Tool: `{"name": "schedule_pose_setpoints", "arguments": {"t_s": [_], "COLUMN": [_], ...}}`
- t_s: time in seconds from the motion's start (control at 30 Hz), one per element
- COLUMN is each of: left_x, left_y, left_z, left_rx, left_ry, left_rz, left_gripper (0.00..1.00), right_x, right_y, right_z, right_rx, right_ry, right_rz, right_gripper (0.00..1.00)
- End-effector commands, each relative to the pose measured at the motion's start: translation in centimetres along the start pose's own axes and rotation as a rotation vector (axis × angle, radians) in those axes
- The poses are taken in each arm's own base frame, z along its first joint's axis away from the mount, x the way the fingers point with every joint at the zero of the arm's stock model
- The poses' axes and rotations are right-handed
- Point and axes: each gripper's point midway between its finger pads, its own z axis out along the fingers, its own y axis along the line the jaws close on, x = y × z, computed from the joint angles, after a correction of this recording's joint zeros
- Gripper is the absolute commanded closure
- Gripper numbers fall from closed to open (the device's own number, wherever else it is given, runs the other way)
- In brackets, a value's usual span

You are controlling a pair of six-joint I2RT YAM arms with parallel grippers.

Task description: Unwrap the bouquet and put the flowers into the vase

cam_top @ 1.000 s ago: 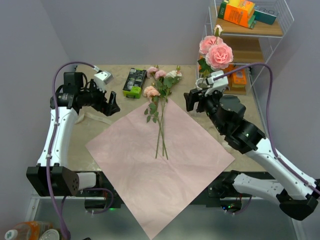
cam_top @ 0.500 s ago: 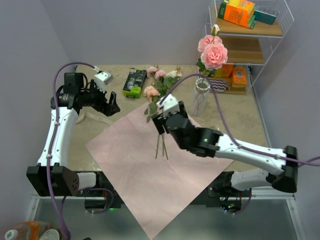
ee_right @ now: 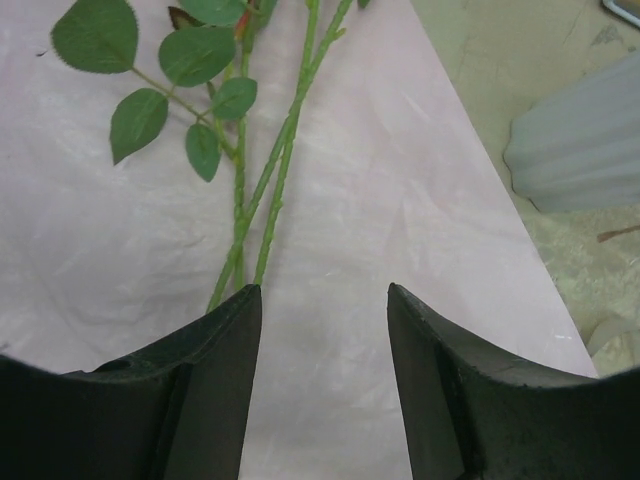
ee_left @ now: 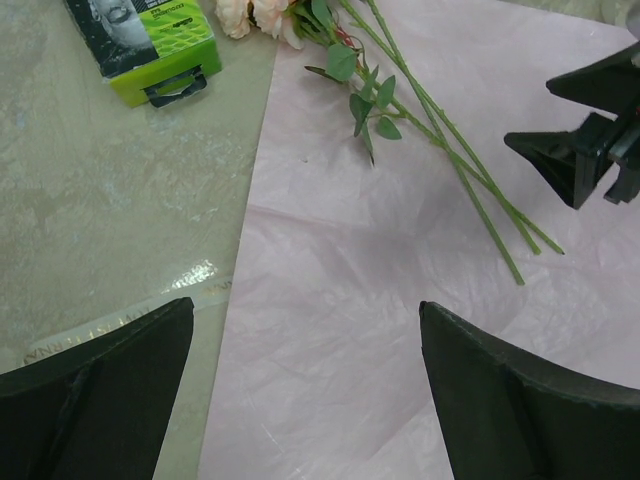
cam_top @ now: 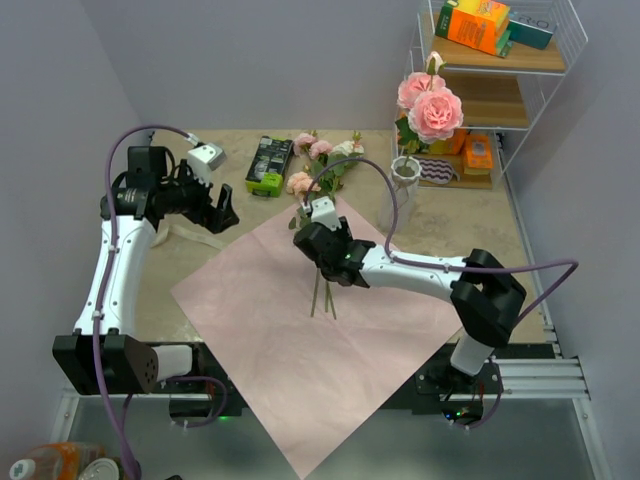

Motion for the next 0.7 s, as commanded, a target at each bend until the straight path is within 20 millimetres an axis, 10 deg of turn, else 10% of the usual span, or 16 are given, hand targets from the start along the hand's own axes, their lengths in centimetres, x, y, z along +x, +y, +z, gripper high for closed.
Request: {"name": "schedule_pose_setpoints", "arguments": {"t_s": [0.0, 0.67], "left_x": [-0.3, 1.7], "left_y": [0.0, 0.2], "left_z": [-0.8, 0.1], "left_rx": [-0.022, -0.014], "left_ry": [-0.021, 0.02], "left_rz": [0.03, 0.047], "left_gripper": [0.01, 0.01], "right_x": [-3.1, -2.4], "right_y": [1.1, 4.7], "right_z": [1.2, 6.9], "right_rx": [-0.062, -0.132], "right_ry": [-0.049, 0.032], "right_rz": [0.153, 0.279], "right_gripper": [0.44, 0.5]}}
